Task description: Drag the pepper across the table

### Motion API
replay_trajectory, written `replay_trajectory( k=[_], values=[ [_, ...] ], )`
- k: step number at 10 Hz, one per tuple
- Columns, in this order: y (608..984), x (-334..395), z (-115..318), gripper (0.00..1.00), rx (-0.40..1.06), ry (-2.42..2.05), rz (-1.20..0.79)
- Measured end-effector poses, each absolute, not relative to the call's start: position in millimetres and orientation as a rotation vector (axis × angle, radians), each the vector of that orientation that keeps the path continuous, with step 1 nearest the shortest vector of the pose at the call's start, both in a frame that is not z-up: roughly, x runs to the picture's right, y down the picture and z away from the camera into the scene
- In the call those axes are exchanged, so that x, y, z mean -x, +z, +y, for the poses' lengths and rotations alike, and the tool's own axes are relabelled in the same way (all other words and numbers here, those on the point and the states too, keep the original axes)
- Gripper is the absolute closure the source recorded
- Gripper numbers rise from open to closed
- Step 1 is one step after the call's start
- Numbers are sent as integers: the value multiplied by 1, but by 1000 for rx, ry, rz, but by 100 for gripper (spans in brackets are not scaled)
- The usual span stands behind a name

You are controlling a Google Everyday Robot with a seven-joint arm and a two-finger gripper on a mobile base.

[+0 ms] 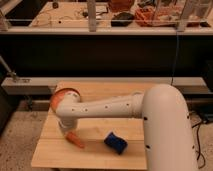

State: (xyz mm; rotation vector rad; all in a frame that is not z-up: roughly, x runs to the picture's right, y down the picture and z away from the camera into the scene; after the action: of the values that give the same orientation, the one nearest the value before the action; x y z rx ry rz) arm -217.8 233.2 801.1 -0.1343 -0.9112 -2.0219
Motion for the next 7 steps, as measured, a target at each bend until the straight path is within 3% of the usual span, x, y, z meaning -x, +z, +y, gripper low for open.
replay_trajectory(
  k=[7],
  values=[
    [808, 188, 218, 100, 133, -1958, -889]
  ],
)
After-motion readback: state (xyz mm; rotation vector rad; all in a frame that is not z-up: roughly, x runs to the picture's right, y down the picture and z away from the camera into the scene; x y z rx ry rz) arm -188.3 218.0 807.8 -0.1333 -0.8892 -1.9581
